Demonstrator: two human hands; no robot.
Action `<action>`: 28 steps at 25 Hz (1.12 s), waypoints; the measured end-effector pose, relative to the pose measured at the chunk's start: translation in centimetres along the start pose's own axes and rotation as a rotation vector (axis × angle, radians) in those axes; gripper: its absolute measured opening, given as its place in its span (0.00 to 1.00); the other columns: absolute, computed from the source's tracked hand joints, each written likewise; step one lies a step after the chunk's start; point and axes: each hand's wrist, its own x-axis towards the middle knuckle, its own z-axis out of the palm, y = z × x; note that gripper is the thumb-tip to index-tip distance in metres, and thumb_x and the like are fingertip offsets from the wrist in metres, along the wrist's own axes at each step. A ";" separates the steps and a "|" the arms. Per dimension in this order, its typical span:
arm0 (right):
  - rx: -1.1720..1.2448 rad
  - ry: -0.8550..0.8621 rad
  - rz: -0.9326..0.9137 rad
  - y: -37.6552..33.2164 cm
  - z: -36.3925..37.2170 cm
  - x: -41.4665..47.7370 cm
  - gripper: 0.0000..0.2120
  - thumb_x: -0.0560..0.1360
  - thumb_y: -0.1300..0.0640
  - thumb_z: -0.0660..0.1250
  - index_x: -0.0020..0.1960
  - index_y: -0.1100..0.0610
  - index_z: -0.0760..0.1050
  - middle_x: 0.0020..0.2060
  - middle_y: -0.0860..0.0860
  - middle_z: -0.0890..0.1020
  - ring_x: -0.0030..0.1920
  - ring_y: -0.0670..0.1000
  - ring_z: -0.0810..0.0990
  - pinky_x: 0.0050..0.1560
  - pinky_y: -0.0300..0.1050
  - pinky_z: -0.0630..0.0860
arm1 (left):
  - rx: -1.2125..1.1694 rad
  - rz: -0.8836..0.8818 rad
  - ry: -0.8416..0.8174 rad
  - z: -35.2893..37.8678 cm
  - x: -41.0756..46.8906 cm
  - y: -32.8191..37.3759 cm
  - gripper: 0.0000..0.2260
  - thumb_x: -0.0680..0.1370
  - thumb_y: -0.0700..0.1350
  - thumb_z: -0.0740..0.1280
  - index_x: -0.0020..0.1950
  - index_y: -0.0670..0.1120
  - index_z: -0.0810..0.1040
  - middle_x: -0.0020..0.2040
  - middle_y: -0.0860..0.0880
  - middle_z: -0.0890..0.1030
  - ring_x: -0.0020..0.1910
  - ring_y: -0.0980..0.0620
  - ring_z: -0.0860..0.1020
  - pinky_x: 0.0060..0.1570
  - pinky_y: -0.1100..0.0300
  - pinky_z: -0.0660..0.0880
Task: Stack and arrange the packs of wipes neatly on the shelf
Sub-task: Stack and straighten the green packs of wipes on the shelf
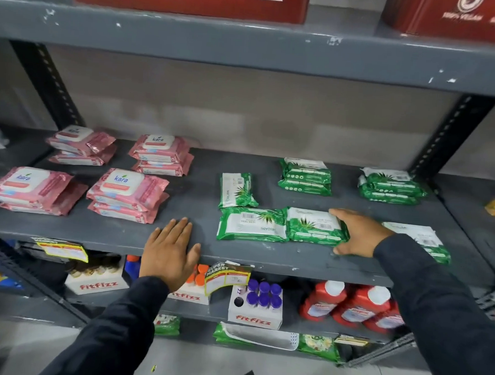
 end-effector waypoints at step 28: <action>0.118 0.033 -0.052 0.5 1.0 0.3 0.49 0.67 0.47 0.76 0.78 0.48 0.49 0.76 0.48 0.61 0.73 0.52 0.63 0.68 0.44 0.61 | 0.006 -0.023 -0.026 0.1 0.0 0.2 0.30 0.77 0.61 0.46 0.72 0.46 0.65 0.73 0.46 0.66 0.73 0.46 0.62 0.70 0.45 0.57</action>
